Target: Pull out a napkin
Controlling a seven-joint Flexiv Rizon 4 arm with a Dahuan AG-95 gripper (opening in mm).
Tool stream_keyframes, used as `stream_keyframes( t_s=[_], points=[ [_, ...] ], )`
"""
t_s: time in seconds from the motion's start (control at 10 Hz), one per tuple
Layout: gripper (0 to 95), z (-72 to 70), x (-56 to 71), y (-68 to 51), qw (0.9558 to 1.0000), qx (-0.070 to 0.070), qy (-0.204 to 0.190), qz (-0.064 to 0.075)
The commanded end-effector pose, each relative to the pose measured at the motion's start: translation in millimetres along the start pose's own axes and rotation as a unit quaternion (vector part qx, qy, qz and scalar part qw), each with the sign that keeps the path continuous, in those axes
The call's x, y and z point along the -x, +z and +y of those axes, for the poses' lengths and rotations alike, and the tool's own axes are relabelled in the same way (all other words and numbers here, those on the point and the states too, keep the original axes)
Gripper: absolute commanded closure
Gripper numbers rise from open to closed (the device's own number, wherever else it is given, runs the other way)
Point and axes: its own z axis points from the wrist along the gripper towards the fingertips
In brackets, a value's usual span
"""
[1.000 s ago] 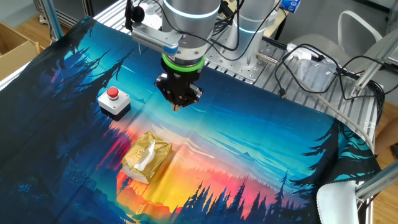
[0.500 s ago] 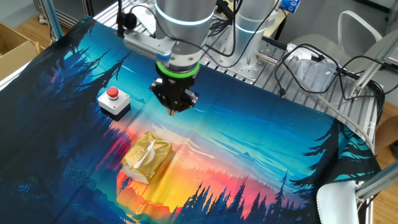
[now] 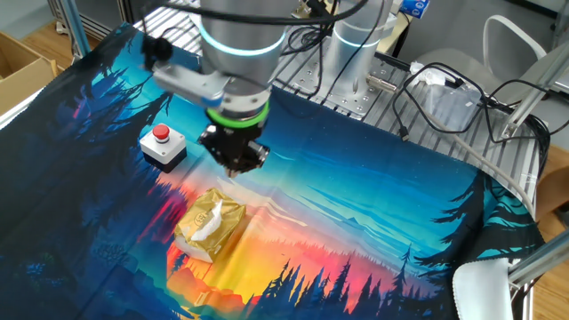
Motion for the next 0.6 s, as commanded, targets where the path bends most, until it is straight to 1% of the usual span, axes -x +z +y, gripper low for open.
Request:
stream_keyframes(
  t_s=[0.1, 0.4, 0.6],
  points=[
    [95.0, -1.2, 6.0, 5.2, 1.0, -0.001, -0.002, -0.001],
    [95.0, -1.3, 13.5, 19.2, 1.0, -0.001, -0.004, -0.004],
    [95.0, -3.0, 18.6, 31.1, 1.0, 0.0, -0.006, -0.003]
  ],
)
